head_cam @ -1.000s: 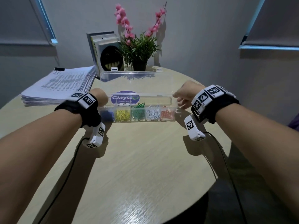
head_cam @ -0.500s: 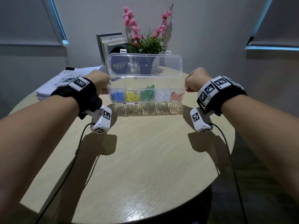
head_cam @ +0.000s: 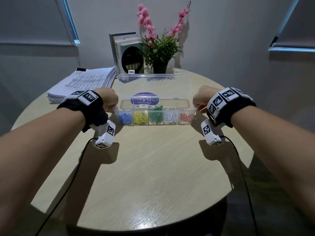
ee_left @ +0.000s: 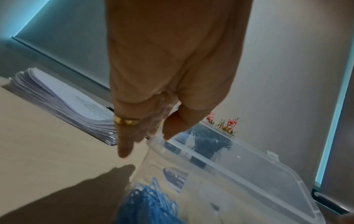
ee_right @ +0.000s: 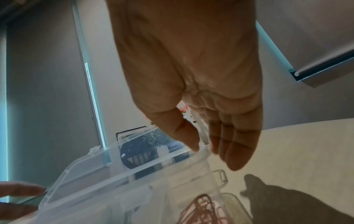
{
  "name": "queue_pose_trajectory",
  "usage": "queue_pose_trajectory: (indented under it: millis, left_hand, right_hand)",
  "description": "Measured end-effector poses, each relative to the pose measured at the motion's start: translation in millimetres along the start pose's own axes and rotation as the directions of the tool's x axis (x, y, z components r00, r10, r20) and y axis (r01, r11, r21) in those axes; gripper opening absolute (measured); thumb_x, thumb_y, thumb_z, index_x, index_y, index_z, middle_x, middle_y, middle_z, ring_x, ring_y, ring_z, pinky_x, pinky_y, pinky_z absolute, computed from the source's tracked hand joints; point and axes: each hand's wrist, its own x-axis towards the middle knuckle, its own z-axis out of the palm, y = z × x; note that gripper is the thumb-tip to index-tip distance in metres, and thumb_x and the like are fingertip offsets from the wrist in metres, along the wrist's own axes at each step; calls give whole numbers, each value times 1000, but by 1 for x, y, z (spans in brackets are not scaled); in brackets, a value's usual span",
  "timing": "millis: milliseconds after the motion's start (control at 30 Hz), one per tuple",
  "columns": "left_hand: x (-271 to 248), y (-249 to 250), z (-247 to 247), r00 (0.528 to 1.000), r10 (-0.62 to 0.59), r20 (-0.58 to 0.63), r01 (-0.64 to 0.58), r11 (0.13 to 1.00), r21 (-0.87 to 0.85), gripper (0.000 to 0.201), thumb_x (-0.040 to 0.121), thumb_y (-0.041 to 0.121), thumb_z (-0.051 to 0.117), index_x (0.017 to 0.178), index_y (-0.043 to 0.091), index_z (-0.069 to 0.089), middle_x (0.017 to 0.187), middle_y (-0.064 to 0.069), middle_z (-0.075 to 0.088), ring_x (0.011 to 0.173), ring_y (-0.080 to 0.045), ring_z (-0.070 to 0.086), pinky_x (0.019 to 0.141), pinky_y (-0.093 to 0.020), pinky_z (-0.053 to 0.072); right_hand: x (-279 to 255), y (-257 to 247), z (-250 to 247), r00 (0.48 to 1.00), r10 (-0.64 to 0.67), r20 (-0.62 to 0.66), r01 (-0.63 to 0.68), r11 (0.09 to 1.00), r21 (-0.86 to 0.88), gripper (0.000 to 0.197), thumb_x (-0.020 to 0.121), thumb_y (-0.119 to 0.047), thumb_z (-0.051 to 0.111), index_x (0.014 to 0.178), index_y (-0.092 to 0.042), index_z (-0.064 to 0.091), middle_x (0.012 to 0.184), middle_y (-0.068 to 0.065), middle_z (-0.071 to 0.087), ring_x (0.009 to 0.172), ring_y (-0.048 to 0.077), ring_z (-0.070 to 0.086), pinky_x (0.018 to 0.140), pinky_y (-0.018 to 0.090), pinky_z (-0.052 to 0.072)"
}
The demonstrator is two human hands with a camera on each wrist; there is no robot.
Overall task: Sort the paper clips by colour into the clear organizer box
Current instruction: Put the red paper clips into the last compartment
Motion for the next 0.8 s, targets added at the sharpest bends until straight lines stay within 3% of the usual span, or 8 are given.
queue_pose_trajectory:
  millis: [67,133,367,467,533,667,733,800]
  left_hand:
    - [9,5,0,999,41,-14,-41,998,37,45,79,-11,47,120,5,46,122,-23,51,104,-41,56,87,-55,51]
    - [6,15,1,997,68,-35,-70,997,-33,60,83,-7,50,138,12,35,131,-21,44,115,-42,49,92,-57,47]
    - [-1,27,8,991,127,-48,-136,907,-398,59,93,25,51,145,17,23,145,-16,32,126,-31,38,97,-53,33]
    - [-4,25,11,981,176,-77,-191,852,-487,58,97,54,28,148,26,22,155,-10,21,140,-31,24,107,-51,18]
    - [-4,20,11,979,188,-77,-200,822,-533,67,93,66,17,150,31,17,158,-4,16,143,-27,19,110,-54,11]
    - [-9,8,6,952,243,-186,-303,833,-463,53,98,55,22,126,22,52,145,-11,41,132,-31,40,105,-50,28]
    - [-13,2,3,934,268,-235,-340,868,-363,37,97,43,32,96,19,61,132,-19,51,119,-37,49,93,-41,40]
    - [-21,-4,1,916,307,-256,-370,895,-249,25,95,32,41,91,18,62,122,-22,57,90,-28,54,73,-31,39]
  right_hand:
    - [-3,-9,-2,1000,-9,-21,8,998,-63,11,84,1,49,75,-5,53,85,14,52,74,22,52,71,28,43]
    - [0,-14,-2,999,-16,-38,14,999,-30,9,85,-2,52,92,1,57,92,14,56,87,28,62,80,33,50]
    - [12,-21,1,998,-28,-48,39,969,243,54,85,-5,54,136,1,38,109,20,55,108,36,57,95,51,48]
    - [11,-19,4,995,-60,-78,87,906,415,55,84,-14,52,136,-6,37,101,9,50,111,31,51,95,46,44]
    - [10,-15,5,988,-71,-135,134,828,544,55,84,-29,47,134,-8,40,113,6,49,119,29,47,102,49,39]
    - [-8,-9,9,965,-62,-255,198,810,552,70,85,-59,27,132,-10,46,130,5,51,118,26,48,102,45,39]
    - [-22,-6,10,947,-67,-313,223,840,494,54,95,-47,30,119,-4,54,113,8,55,104,27,52,95,41,45]
    - [-31,0,14,931,-89,-355,246,870,426,43,97,-35,37,111,-1,60,103,11,59,96,29,54,87,36,45]
